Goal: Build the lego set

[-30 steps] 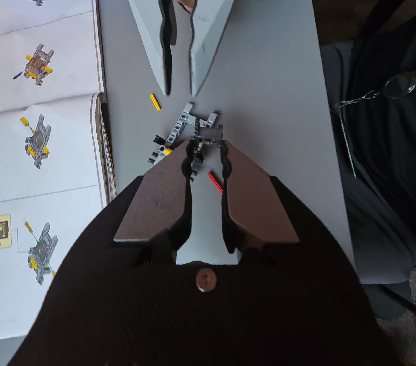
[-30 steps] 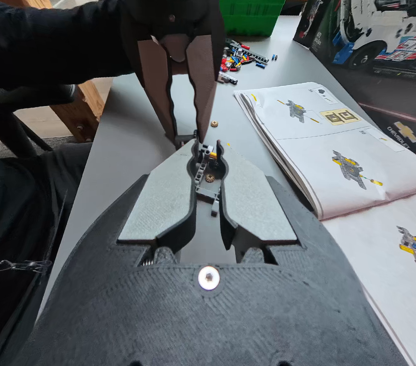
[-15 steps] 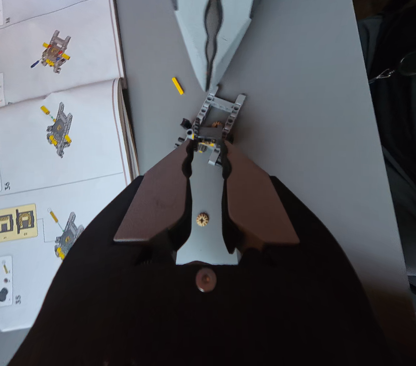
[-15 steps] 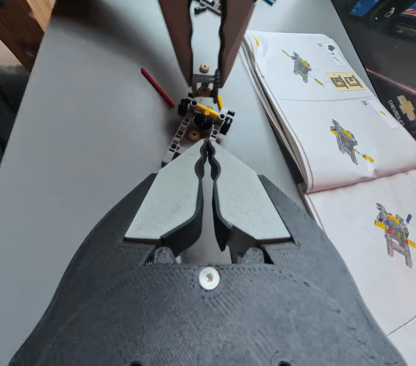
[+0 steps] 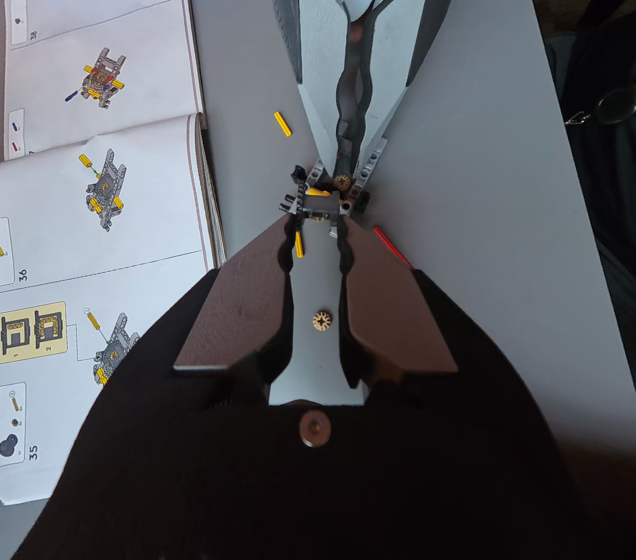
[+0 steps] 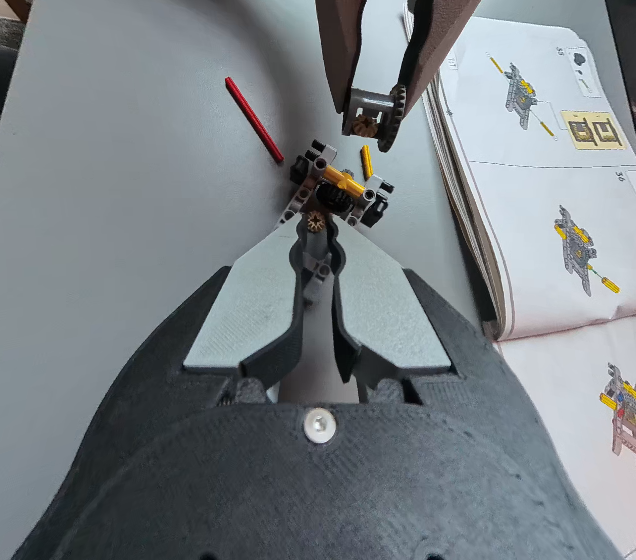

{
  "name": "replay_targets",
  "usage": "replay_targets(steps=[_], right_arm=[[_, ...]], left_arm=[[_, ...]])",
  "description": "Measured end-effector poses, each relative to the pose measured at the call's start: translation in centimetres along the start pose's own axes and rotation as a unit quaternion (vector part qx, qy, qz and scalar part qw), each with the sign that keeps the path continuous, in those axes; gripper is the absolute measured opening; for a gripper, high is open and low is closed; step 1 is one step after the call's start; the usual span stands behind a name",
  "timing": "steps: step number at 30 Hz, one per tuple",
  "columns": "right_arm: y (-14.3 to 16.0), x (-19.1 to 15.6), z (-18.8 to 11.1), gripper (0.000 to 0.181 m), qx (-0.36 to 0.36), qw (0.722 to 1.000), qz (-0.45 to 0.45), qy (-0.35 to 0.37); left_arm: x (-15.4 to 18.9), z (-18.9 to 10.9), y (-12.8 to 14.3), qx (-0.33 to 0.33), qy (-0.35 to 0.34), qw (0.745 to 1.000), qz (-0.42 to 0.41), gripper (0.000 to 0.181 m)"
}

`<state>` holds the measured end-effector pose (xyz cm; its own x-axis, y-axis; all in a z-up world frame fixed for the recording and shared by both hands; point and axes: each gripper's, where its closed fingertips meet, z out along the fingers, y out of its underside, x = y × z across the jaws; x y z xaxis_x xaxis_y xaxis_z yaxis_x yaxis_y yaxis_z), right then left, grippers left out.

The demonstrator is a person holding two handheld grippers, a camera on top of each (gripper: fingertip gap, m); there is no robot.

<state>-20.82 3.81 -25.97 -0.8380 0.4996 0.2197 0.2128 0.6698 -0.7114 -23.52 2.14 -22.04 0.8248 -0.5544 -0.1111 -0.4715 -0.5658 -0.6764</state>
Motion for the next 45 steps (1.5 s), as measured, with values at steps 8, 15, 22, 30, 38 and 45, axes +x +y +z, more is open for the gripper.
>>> replay_targets(steps=[8,15,22,30,38,45], right_arm=[[0.2,-0.2,0.7,0.006,-0.035,0.999,-0.032,-0.013],[0.3,0.0,0.8,0.006,-0.056,0.997,-0.045,-0.014],[0.1,0.1,0.0,0.001,-0.045,0.997,-0.057,0.002],[-1.0,3.6,-2.1,0.0,0.016,0.998,-0.008,0.056],[2.8,6.4,-0.8,0.009,-0.023,0.996,0.046,0.068],[2.8,6.4,-1.3,0.012,-0.008,0.997,0.055,0.06]], left_arm=[[-0.2,-0.4,-0.1,0.01,-0.001,1.0,-0.002,0.021],[-0.2,-0.5,-0.1,0.014,-0.001,1.0,-0.002,0.02],[-0.5,-0.8,0.2,0.013,-0.006,1.0,-0.002,0.021],[-0.8,-0.8,0.3,0.023,-0.007,1.0,-0.008,0.021],[-0.1,0.2,0.1,0.029,0.011,0.999,0.007,0.02],[0.4,1.3,0.3,0.021,0.02,0.999,0.016,0.021]])
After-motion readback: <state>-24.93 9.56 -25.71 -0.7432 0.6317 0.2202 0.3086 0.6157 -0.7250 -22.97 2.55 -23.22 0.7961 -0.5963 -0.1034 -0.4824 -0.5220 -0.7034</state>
